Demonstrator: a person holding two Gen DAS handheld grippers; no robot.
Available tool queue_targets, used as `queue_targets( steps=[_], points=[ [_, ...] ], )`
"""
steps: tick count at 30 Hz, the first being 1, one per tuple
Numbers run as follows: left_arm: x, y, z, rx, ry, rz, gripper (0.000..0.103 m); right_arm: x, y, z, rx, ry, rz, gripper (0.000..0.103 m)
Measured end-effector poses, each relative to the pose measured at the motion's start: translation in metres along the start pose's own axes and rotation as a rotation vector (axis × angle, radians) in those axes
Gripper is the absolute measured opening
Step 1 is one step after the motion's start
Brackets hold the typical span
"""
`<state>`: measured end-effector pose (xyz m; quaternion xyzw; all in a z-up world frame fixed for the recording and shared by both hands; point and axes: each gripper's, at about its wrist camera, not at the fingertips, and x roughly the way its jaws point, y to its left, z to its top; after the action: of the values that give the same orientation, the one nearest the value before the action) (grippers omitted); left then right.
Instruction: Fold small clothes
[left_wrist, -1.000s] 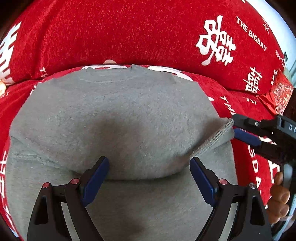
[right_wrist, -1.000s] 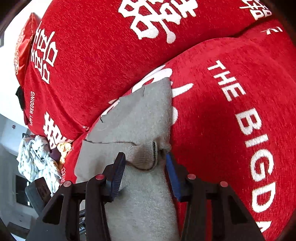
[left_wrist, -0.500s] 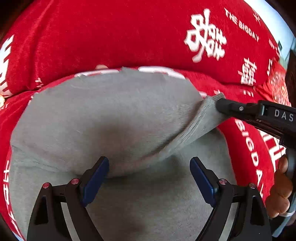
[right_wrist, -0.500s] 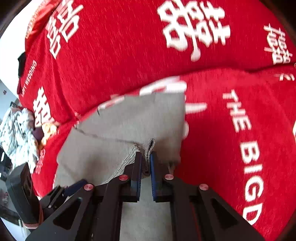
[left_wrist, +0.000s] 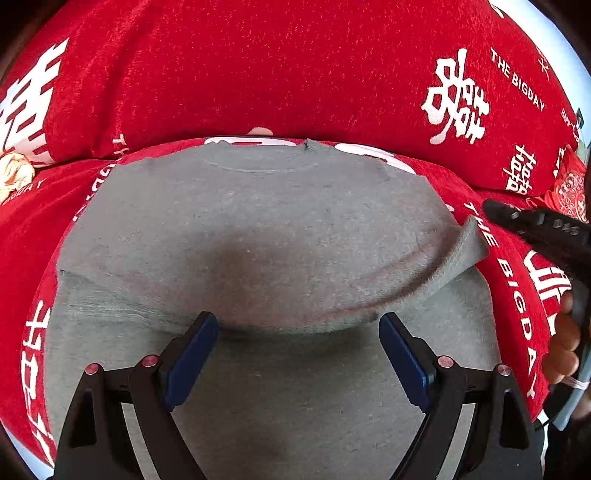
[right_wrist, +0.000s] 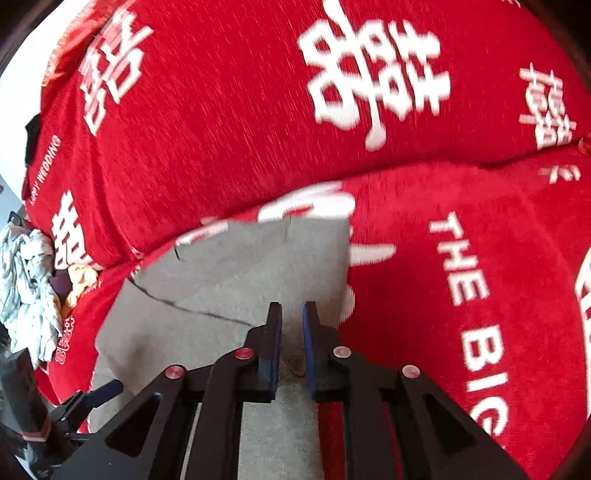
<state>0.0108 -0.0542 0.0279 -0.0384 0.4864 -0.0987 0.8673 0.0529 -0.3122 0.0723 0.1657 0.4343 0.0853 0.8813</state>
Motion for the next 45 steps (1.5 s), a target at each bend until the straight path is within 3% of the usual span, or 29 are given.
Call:
queue_targets(
  steps=[5, 7, 9, 13, 15, 16, 18, 22, 26, 29, 35, 38, 40, 42, 45],
  points=[
    [0.001, -0.005, -0.002, 0.004, 0.004, -0.003, 0.090, 0.020, 0.041, 0.005, -0.127, 0.080, 0.011, 0.016],
    [-0.001, -0.005, -0.006, 0.016, 0.007, 0.000, 0.090, 0.040, 0.048, -0.006, -0.166, 0.192, -0.039, 0.019],
    [-0.006, -0.001, -0.010, 0.024, 0.003, 0.009, 0.090, 0.041, 0.044, -0.020, -0.166, 0.226, -0.069, 0.019],
    [-0.013, 0.014, -0.019, 0.015, 0.004, 0.017, 0.090, 0.013, 0.027, -0.047, -0.139, 0.193, -0.025, 0.024],
    [-0.009, 0.019, -0.026, 0.012, 0.027, 0.019, 0.090, 0.009, 0.024, -0.060, -0.161, 0.216, -0.042, 0.057],
    [-0.006, 0.020, -0.029, 0.011, 0.040, 0.023, 0.090, 0.009, 0.024, -0.066, -0.187, 0.224, -0.078, 0.064],
    [-0.004, 0.023, -0.036, -0.002, 0.053, 0.029, 0.090, 0.002, 0.027, -0.075, -0.224, 0.203, -0.152, 0.066],
    [-0.020, 0.034, -0.055, -0.021, 0.022, 0.011, 0.090, -0.029, 0.035, -0.100, -0.211, 0.140, -0.101, 0.066],
    [-0.026, 0.046, -0.073, -0.020, 0.006, 0.036, 0.090, -0.029, 0.062, -0.143, -0.316, 0.134, -0.107, 0.066],
    [-0.031, 0.044, -0.088, 0.021, -0.005, 0.059, 0.090, -0.035, 0.078, -0.172, -0.436, 0.063, -0.203, 0.068],
    [-0.052, 0.047, -0.130, 0.078, -0.026, 0.110, 0.090, -0.064, 0.064, -0.202, -0.407, 0.038, -0.192, 0.073],
    [-0.072, 0.071, -0.149, -0.002, -0.041, 0.160, 0.090, -0.078, 0.057, -0.217, -0.398, 0.039, -0.249, 0.077],
    [-0.089, 0.102, -0.163, -0.133, -0.068, 0.191, 0.090, -0.085, 0.046, -0.226, -0.340, 0.051, -0.237, 0.077],
    [-0.097, 0.131, -0.176, -0.248, -0.072, 0.199, 0.090, -0.091, 0.035, -0.235, -0.276, 0.058, -0.211, 0.077],
    [-0.091, 0.149, -0.192, -0.301, -0.026, 0.179, 0.090, -0.096, 0.035, -0.248, -0.282, 0.052, -0.225, 0.077]
  ],
)
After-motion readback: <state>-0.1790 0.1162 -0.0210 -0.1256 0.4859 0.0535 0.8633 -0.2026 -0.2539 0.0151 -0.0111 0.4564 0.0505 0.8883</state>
